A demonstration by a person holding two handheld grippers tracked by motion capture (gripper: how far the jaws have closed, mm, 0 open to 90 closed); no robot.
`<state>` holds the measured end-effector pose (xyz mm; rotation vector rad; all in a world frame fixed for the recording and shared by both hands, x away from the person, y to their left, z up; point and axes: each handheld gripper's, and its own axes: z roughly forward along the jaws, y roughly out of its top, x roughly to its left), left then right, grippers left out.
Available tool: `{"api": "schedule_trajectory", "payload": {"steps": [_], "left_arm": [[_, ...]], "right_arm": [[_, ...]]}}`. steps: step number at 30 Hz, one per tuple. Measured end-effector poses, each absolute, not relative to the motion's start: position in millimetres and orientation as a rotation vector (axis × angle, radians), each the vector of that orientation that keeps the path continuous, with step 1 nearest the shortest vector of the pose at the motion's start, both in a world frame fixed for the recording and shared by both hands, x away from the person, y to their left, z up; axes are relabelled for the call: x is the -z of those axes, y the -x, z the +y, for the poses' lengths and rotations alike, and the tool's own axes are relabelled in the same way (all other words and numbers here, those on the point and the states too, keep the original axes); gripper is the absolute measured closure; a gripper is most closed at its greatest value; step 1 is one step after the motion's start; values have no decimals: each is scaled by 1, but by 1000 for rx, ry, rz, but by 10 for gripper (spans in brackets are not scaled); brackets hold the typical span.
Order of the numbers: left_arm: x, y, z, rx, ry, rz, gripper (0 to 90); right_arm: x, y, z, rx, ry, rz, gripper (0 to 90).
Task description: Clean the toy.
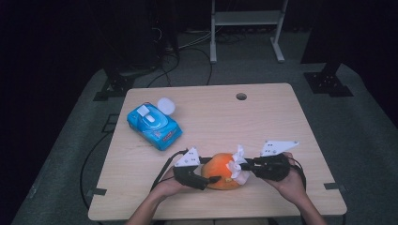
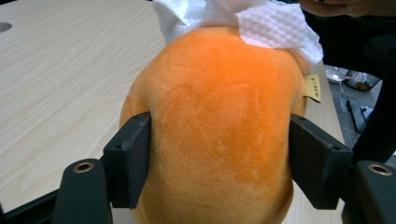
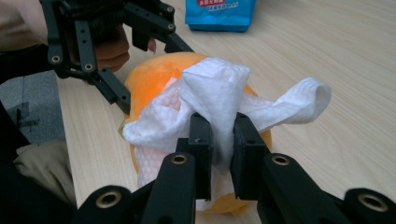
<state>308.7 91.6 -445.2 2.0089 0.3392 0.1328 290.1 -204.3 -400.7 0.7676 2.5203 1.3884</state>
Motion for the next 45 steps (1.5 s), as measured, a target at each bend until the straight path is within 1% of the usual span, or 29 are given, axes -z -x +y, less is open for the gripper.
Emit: {"api": "schedule_trajectory", "payload": {"steps": [5, 8, 12, 16, 19, 24, 26, 28, 32, 39, 45], "left_arm": [[445, -308, 92, -133, -2010, 345, 281], [444, -307, 89, -137, -2015, 331, 281], [443, -303, 82, -153, -2025, 301, 281], [443, -303, 84, -142, -2032, 295, 272], [441, -304, 84, -131, -2031, 303, 213], [438, -309, 89, -50, -1992, 378, 138], [442, -311, 90, -20, -2006, 408, 109], [445, -312, 89, 5, -2004, 416, 115], [444, -310, 89, -16, -2024, 397, 185], [444, -309, 89, -37, -2050, 378, 211], [446, -312, 92, -28, -2039, 395, 213]], "right_arm": [[410, -293, -213, -1353, -822, 2538, 795], [406, -293, -216, -1378, -835, 2515, 795], [396, -293, -206, -1456, -795, 2482, 794], [400, -293, -197, -1430, -778, 2505, 794], [403, -294, -199, -1438, -787, 2520, 795], [406, -292, -205, -1439, -780, 2551, 793], [407, -292, -207, -1439, -787, 2553, 793], [407, -292, -207, -1439, -785, 2557, 793], [405, -291, -205, -1438, -785, 2553, 792], [402, -288, -201, -1433, -754, 2555, 793], [408, -292, -213, -1389, -790, 2560, 794]]}}
